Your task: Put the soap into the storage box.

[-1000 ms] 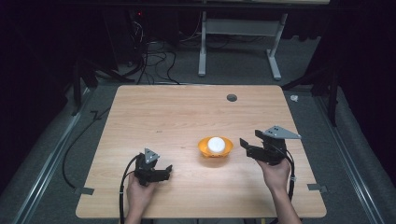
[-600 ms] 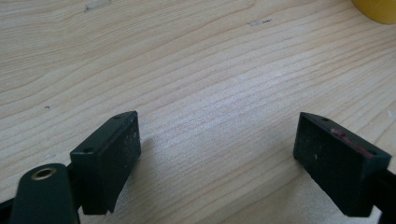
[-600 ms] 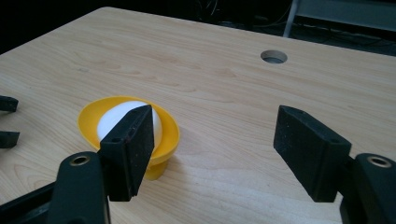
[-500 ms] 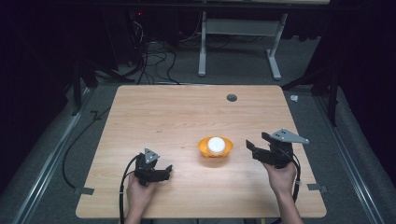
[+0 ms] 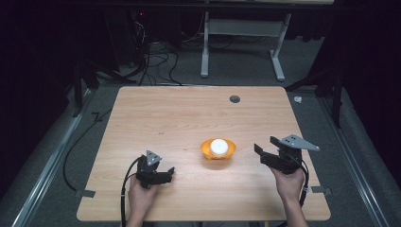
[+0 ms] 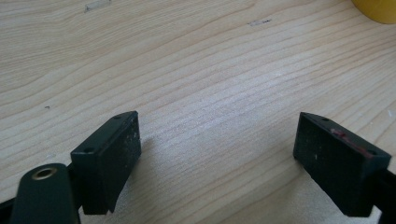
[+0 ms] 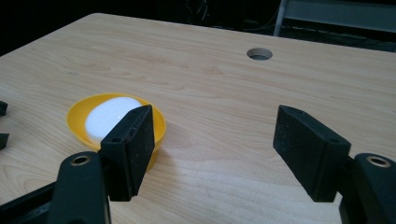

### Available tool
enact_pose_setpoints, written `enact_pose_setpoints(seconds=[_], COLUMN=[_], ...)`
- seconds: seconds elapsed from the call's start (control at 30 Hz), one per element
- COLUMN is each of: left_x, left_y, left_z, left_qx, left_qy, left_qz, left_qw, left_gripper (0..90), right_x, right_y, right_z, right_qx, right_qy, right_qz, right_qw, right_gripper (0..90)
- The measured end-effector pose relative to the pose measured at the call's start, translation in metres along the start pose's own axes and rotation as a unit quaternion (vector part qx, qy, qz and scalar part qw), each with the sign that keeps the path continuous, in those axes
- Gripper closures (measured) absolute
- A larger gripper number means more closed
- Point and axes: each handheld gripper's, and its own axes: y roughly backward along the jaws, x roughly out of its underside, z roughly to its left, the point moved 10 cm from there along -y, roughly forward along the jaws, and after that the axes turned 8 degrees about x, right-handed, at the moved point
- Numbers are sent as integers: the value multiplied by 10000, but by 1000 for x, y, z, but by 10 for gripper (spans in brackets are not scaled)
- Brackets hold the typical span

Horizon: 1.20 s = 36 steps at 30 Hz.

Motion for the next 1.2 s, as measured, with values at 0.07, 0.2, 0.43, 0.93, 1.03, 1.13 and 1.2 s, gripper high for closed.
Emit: enact_pose_setpoints(seconds=[0.07,0.2,0.43,0.93,1.03,1.13,1.2], left_x=[0,0,0,0,0,0,0], left_y=[0,0,0,0,0,0,0], left_z=[0,0,0,-1,-1,-1,-1], left_qx=[0,1,5,7,7,8,7], left_qy=[-1,0,0,-1,-2,0,1], left_qz=[1,-1,-1,-1,-1,0,-1], left_qw=[10000,10000,10000,10000,10000,10000,10000], left_gripper=[154,154,154,154,155,155,155], right_x=[2,5,12,30,33,37,39], right_y=[0,1,2,5,5,5,4], right_z=[-1,-2,-5,-11,-11,-11,-11], right_qx=[17,29,74,104,105,98,94], right_qy=[-31,-57,-101,-249,-275,-304,-276], right_qz=[4,3,26,127,147,182,191], right_qw=[10000,10000,9999,9996,9995,9993,9994], right_gripper=[302,303,304,311,311,313,314])
